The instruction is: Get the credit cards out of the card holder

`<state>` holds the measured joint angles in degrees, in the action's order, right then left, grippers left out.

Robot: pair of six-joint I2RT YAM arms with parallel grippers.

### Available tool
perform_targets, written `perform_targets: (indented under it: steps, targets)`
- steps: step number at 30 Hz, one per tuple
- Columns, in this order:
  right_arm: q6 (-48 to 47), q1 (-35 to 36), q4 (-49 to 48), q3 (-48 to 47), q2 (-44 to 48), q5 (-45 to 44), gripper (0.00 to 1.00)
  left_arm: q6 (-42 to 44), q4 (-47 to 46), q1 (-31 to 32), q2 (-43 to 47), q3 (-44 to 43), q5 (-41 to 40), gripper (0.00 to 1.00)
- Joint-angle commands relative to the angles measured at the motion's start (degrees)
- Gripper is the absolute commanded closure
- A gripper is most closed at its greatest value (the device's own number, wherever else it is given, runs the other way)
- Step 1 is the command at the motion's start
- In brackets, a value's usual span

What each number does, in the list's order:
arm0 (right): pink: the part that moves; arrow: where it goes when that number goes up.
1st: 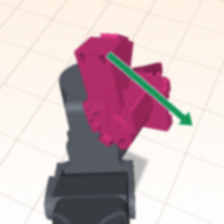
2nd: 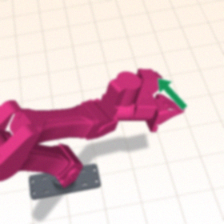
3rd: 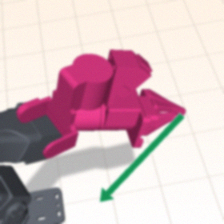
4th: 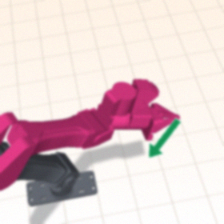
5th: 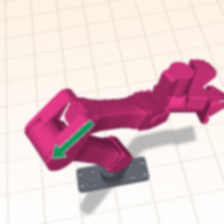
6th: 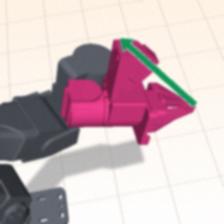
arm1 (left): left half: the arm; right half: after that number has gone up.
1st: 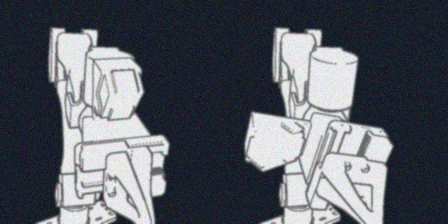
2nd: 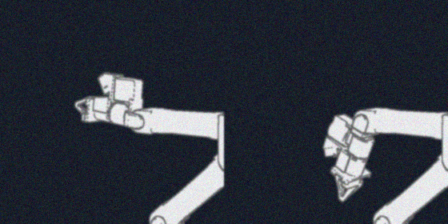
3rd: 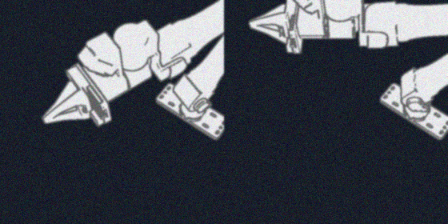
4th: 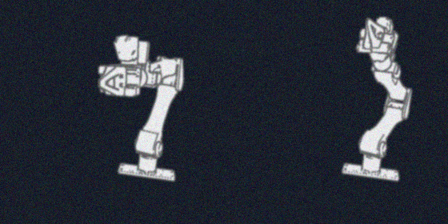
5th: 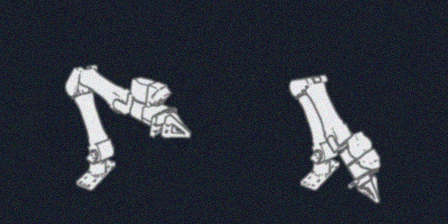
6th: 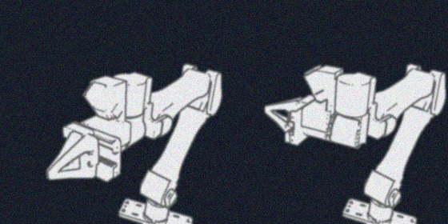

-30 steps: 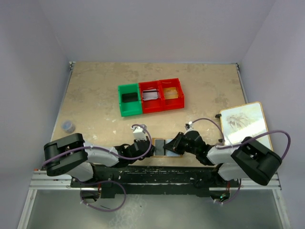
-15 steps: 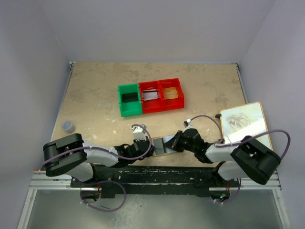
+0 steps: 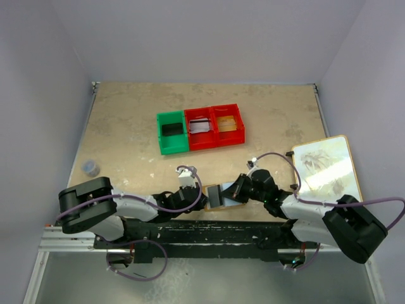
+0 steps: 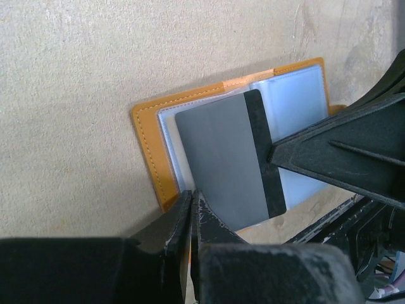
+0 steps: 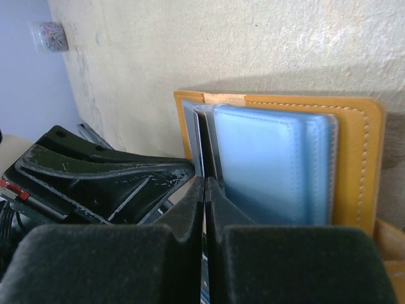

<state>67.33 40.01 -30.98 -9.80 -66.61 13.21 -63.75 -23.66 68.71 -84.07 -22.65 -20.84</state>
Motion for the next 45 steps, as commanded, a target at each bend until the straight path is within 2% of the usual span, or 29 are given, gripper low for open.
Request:
perform_targets:
  steps: [1,10,15,21,26,35,38,40,42,43,45]
  targets:
    - [-0.5,-1.18,1.46,0.37,1.6,1.23,1.0,0.67,3.36,0.64,-1.59,-0.18,3.26,1.0]
    - [-3.21,-6.83,5.79,1.68,5.77,2.7,1.0,1.1,3.8,0.59,-1.7,-0.6,3.35,1.0]
    - [-3.33,-6.83,3.11,2.77,4.4,5.15,1.0,1.56,3.64,0.64,-2.3,-1.11,3.75,1.0]
    - [-2.91,-6.84,-2.18,4.09,1.99,6.98,0.79,2.38,4.23,0.65,-3.3,-2.84,4.22,1.0]
    - [-3.21,-6.85,-1.89,4.05,-0.43,6.88,0.72,2.53,4.62,0.64,-3.61,-3.05,4.32,1.0]
    - [-3.95,-6.83,-7.57,5.17,-8.71,4.82,0.66,2.68,4.76,0.64,-3.44,-3.14,4.23,1.0]
    - [-3.4,-6.85,-10.87,5.48,-12.25,4.9,0.69,2.78,5.14,0.63,-3.43,-3.26,4.14,1.0]
    - [-2.59,-6.86,-13.52,6.19,-14.11,6.05,0.82,2.74,5.68,0.64,-3.13,-3.32,3.93,1.0]
    - [-1.93,-6.86,-14.84,6.59,-15.0,5.96,0.89,2.58,6.4,0.64,-2.37,-3.32,3.25,1.0]
    - [-1.86,-6.86,-14.74,6.5,-14.93,5.91,0.98,2.46,7.31,0.64,-1.63,-3.42,2.26,1.0]
    - [-1.53,-6.82,-13.47,6.42,-13.96,5.61,1.0,2.68,8.49,0.64,0.86,-3.37,0.91,1.0]
